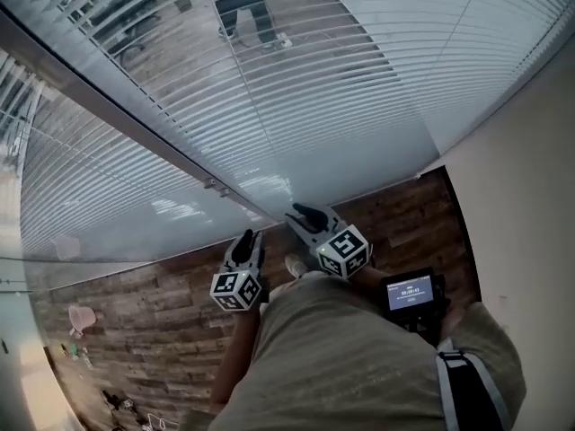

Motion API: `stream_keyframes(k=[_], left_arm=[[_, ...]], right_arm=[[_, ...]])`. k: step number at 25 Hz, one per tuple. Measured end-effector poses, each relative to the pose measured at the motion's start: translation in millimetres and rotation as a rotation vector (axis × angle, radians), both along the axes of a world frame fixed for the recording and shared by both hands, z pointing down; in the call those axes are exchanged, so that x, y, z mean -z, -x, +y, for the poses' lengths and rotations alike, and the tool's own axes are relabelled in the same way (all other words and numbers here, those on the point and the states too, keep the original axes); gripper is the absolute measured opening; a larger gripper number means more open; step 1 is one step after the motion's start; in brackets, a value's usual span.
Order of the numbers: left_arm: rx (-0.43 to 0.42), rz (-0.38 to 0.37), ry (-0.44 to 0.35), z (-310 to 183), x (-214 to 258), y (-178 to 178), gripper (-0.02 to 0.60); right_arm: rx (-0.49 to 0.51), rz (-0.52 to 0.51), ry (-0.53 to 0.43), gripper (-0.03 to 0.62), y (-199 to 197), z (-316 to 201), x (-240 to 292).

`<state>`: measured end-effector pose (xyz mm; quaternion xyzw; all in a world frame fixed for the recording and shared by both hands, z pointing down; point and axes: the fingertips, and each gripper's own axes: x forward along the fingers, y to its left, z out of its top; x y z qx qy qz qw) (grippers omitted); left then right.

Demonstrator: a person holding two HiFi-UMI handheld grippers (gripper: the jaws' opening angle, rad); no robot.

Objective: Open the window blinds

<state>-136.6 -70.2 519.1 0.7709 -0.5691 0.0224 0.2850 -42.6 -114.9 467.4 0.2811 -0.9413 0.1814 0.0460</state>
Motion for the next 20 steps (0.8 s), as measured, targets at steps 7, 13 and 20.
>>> stream_keyframes(k=[7,13,20], left_arm=[[0.074,-0.010,-0.037,66,1,-69,0.075],[0.099,0.000,0.008,106,2,-92,0.035],[0.151,-0.019,0.011,195,25,-166,0.017]], right_arm=[[0.004,-0.032,-0.045,0.101,-90,62,8],[-0.008,-0.025,-0.002,0.101,-119,95,12],[-0.003,-0.048,0.001,0.101,-199,172,35]])
